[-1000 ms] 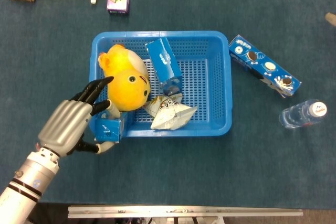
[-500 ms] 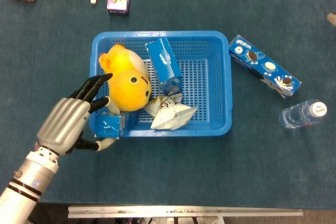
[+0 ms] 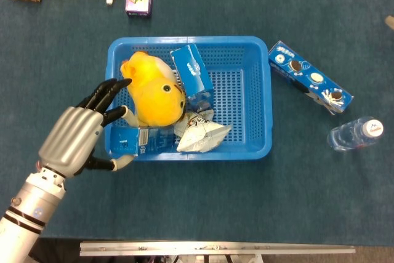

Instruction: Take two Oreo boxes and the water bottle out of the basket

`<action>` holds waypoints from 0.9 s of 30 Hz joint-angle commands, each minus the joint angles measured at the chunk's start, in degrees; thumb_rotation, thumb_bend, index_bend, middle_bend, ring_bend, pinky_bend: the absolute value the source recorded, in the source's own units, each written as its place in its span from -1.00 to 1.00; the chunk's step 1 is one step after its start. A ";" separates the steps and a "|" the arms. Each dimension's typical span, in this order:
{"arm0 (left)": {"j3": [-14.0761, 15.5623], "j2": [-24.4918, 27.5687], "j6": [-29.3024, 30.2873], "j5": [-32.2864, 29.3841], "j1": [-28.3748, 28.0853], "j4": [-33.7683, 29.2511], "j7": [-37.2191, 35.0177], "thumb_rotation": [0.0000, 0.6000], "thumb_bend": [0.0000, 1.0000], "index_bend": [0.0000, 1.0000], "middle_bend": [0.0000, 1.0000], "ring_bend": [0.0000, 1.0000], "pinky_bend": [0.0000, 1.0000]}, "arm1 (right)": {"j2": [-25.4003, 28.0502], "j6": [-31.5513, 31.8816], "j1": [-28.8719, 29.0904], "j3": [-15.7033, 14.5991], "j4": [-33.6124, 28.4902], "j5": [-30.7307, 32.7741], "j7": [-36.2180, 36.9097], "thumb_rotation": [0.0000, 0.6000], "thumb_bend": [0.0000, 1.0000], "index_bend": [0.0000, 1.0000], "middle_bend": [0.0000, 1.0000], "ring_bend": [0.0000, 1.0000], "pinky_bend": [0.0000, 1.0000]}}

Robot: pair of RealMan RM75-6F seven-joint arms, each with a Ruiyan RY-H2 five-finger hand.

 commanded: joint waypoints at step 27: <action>-8.02 5.73 -5.50 -5.88 -8.68 -5.63 -0.24 1.00 -0.64 0.62 -0.80 -0.92 -0.51 | 0.49 0.06 -0.54 0.28 -0.07 0.55 0.78 1.00 -1.00 -0.67 -0.46 -0.43 -0.20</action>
